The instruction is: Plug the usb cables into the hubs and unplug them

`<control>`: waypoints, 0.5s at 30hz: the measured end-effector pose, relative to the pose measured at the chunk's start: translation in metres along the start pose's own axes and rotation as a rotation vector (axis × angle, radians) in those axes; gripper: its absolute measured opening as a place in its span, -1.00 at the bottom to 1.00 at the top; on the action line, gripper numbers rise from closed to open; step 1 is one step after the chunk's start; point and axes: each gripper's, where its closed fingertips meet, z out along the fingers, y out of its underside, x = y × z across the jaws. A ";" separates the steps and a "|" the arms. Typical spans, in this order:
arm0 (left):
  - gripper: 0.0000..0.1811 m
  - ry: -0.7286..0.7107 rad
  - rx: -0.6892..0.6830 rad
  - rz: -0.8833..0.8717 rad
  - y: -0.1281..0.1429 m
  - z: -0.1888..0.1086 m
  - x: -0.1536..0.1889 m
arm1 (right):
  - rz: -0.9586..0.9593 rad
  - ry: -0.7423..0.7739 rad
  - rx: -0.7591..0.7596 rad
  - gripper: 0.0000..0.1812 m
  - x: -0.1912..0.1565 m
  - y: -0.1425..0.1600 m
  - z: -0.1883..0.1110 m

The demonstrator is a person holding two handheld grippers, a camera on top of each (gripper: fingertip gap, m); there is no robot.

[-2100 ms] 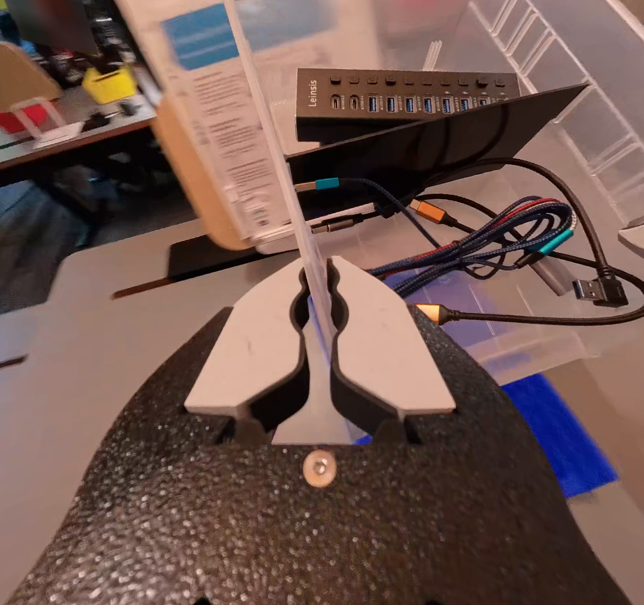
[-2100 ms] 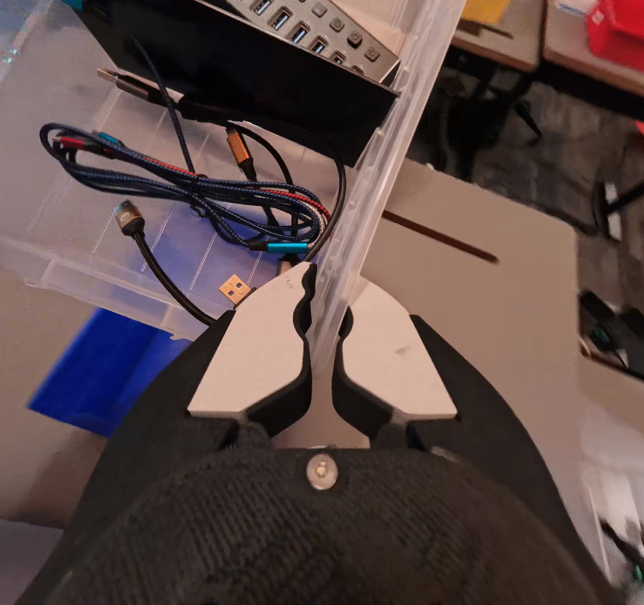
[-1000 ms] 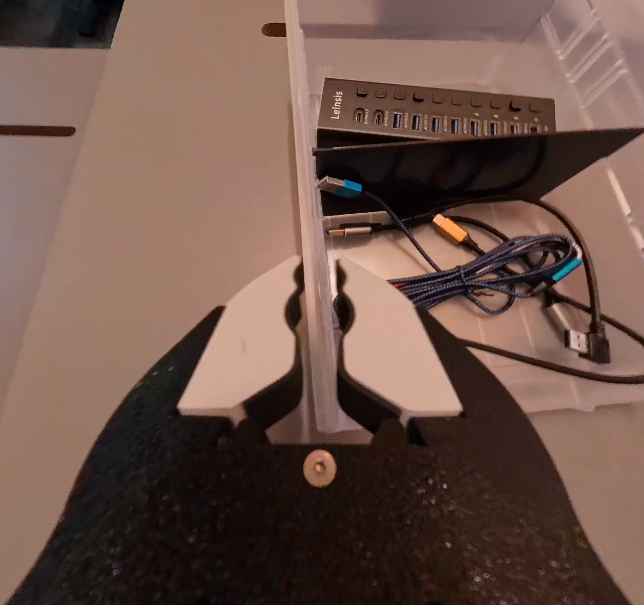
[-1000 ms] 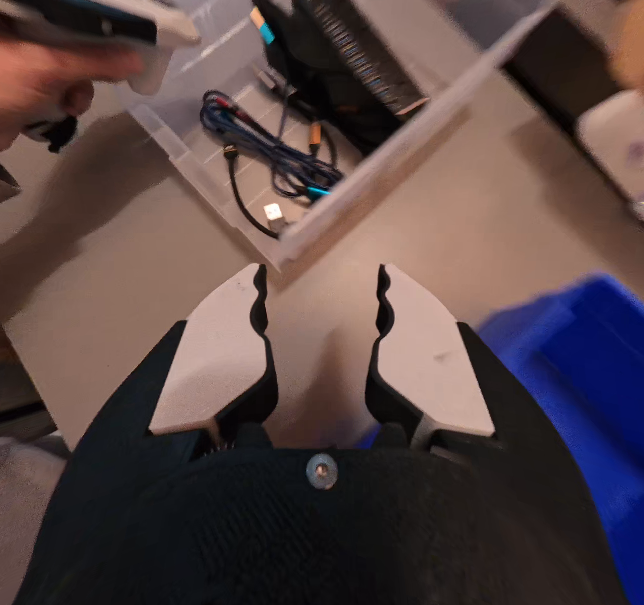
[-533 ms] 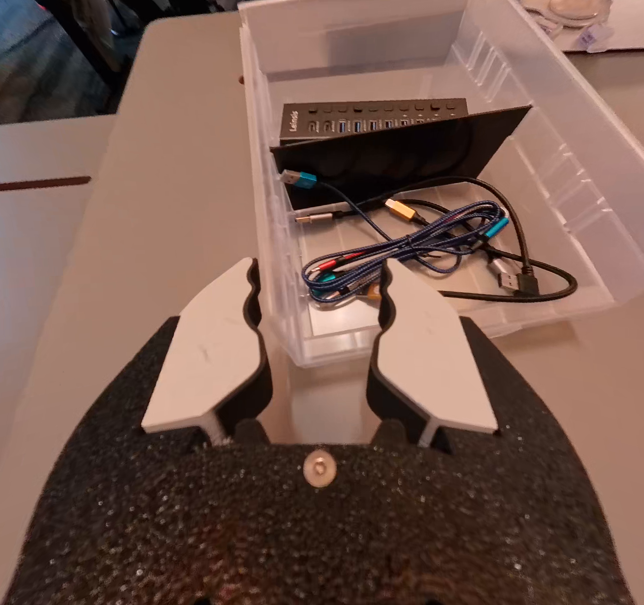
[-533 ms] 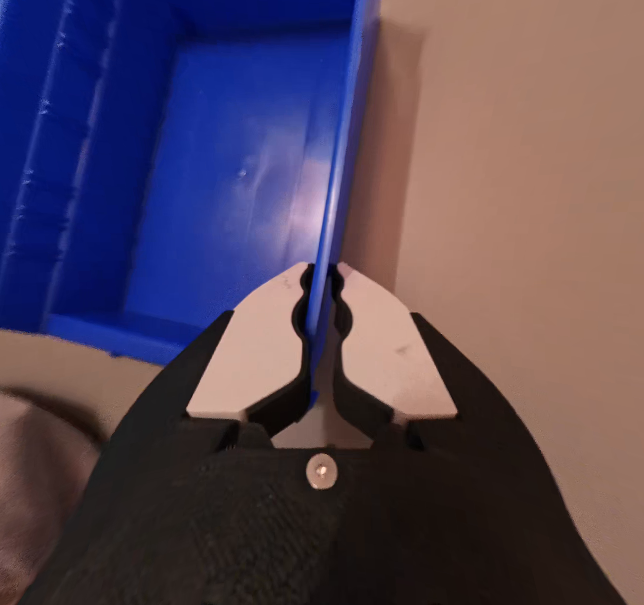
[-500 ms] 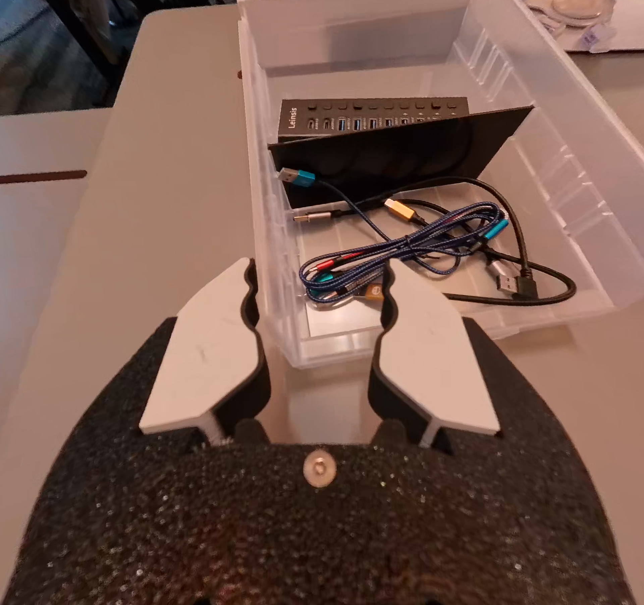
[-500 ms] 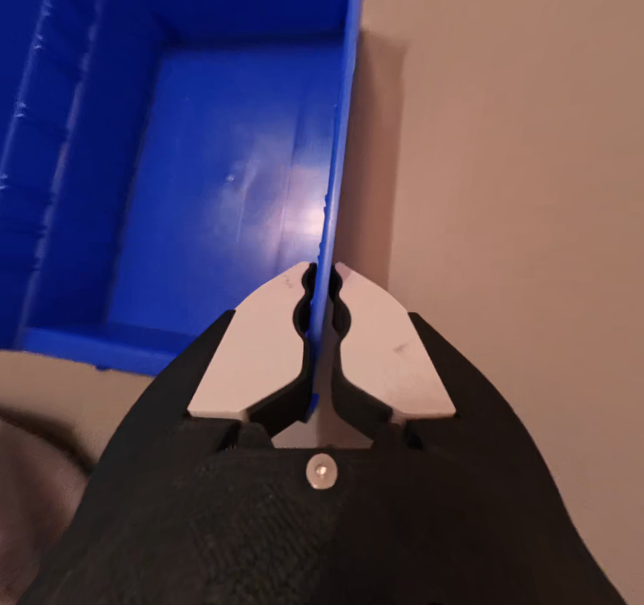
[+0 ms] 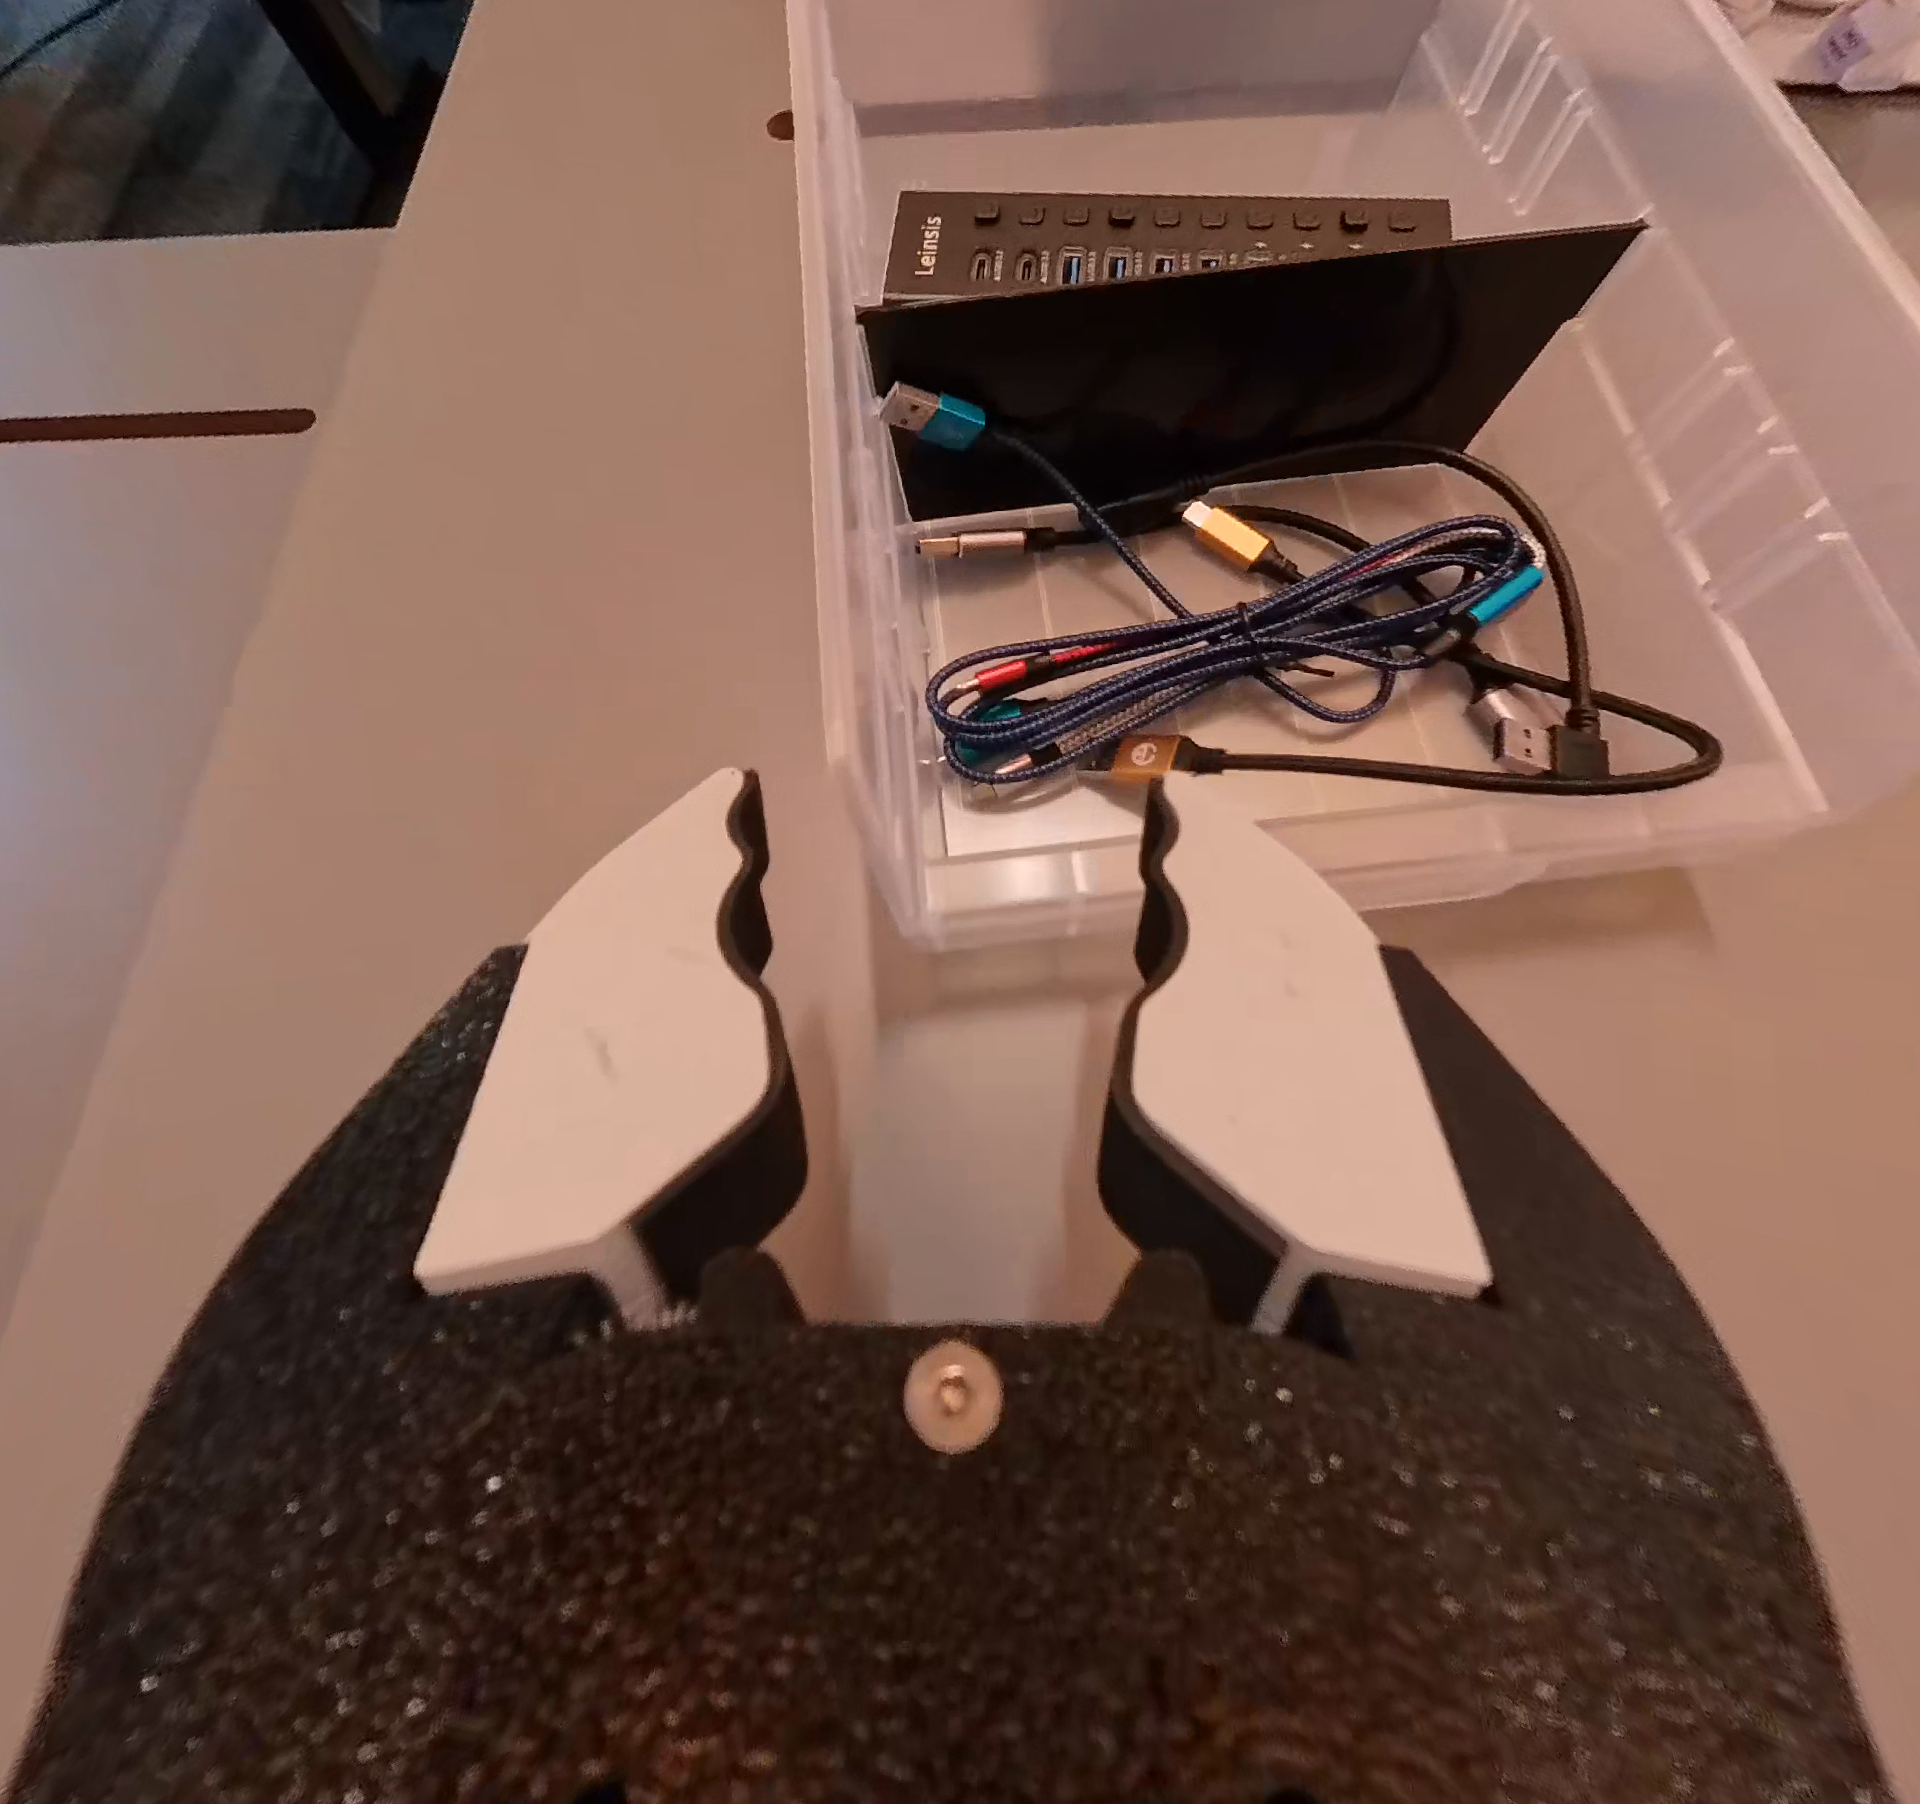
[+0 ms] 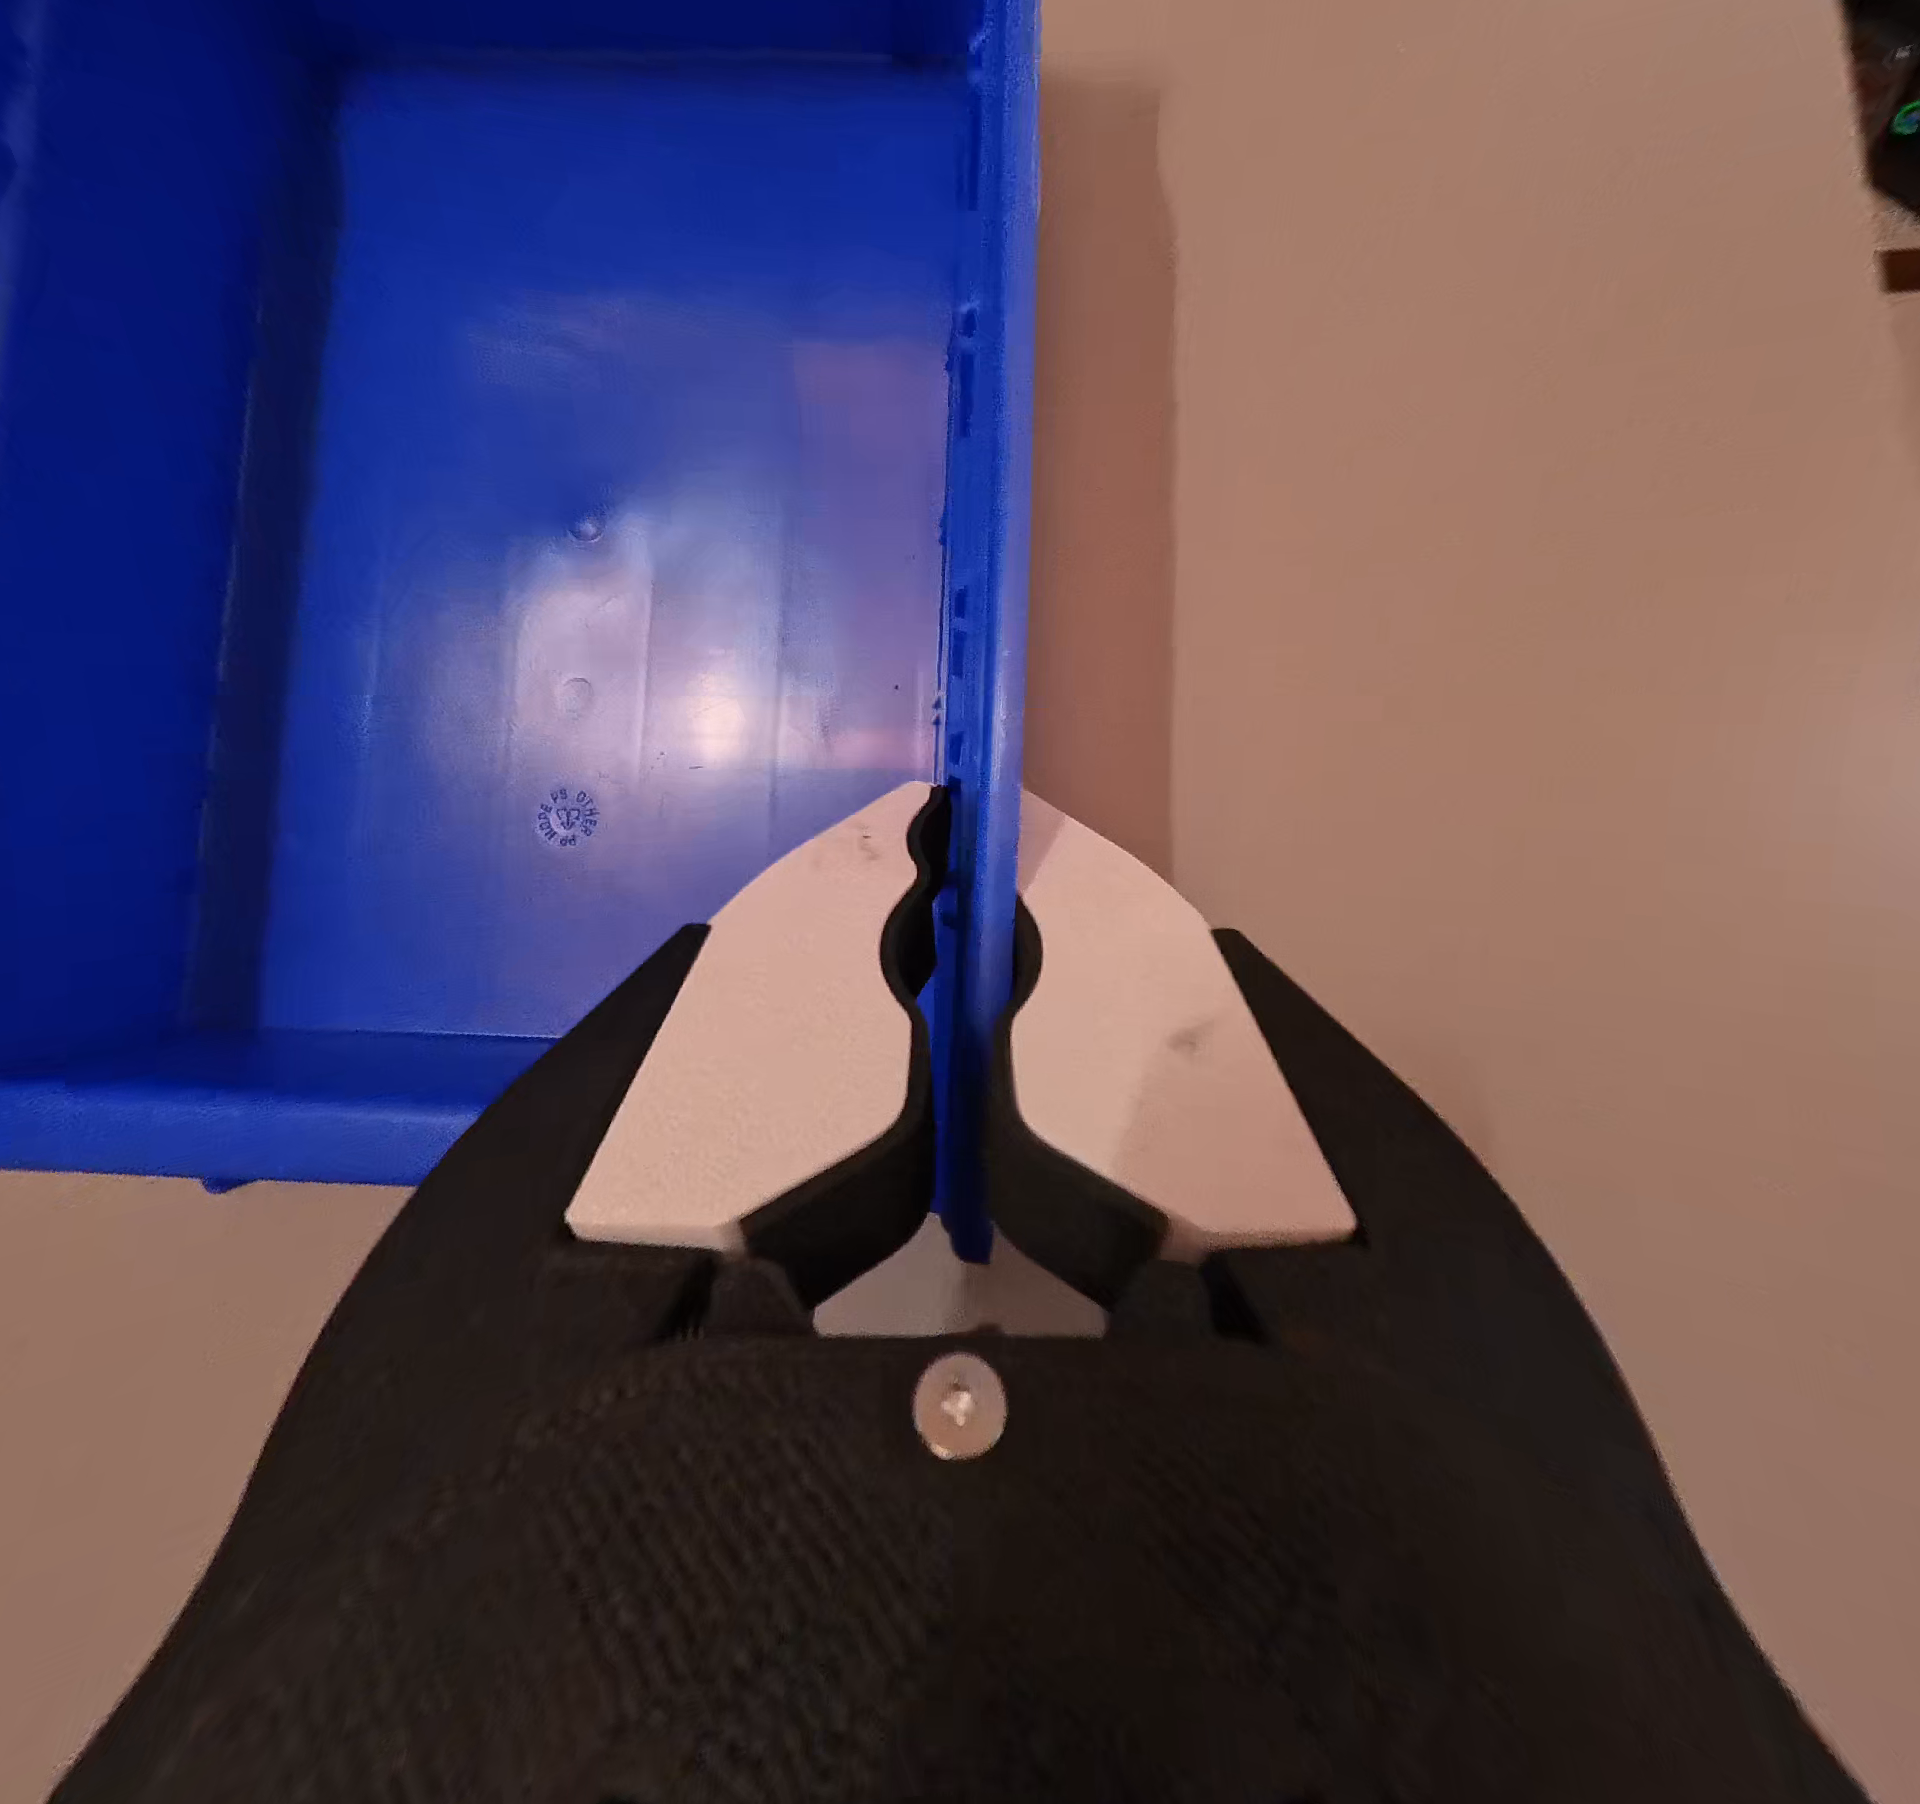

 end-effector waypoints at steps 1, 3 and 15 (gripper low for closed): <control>-0.25 -0.003 0.000 -0.009 0.000 -0.002 0.000 | 0.017 -0.007 -0.011 -0.95 0.007 -0.009 0.006; -0.25 -0.008 -0.002 -0.012 0.001 -0.004 0.002 | 0.017 -0.004 -0.032 -0.96 0.020 -0.024 0.018; -0.23 0.119 0.046 0.182 -0.020 -0.011 0.028 | -0.062 0.032 0.100 -0.50 0.033 -0.044 -0.010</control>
